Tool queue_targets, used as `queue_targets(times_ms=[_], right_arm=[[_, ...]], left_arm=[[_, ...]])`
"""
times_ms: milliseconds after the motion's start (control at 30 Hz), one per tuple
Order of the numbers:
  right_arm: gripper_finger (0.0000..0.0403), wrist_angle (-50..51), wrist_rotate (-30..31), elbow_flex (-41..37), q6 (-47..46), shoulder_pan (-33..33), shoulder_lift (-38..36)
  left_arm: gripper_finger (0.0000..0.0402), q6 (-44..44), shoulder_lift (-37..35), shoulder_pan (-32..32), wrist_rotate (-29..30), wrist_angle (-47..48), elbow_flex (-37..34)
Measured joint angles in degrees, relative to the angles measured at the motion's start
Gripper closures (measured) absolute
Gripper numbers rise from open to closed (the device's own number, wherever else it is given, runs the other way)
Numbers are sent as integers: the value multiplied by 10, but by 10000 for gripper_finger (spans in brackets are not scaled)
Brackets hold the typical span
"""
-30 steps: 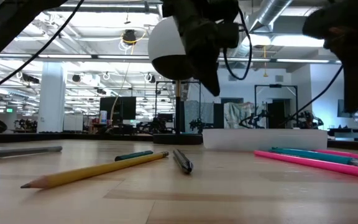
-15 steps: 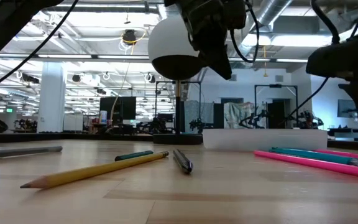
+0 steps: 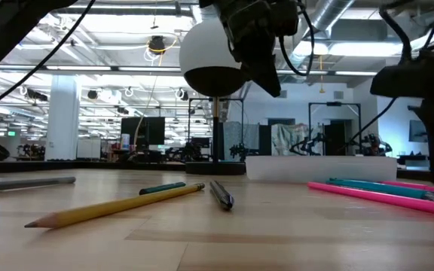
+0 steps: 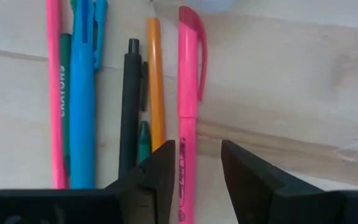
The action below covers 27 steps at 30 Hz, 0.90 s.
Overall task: Pick & place school supplies into a supply box
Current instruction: Put the pink pen into the orange supply box
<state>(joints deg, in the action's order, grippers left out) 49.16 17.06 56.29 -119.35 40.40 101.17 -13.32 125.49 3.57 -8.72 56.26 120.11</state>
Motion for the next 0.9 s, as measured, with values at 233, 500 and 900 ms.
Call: queue_targets(times_ms=[233,500,900], right_arm=[[281,-25,-1,-2,12,0,27],[331,-22,-22,-3,13,4,28],[378,-25,-52,14,13,51,30]], left_arm=[[299,0,0,0,0,8,0],[299,0,0,0,1,20,0],[299,6,0,0,0,93,0]])
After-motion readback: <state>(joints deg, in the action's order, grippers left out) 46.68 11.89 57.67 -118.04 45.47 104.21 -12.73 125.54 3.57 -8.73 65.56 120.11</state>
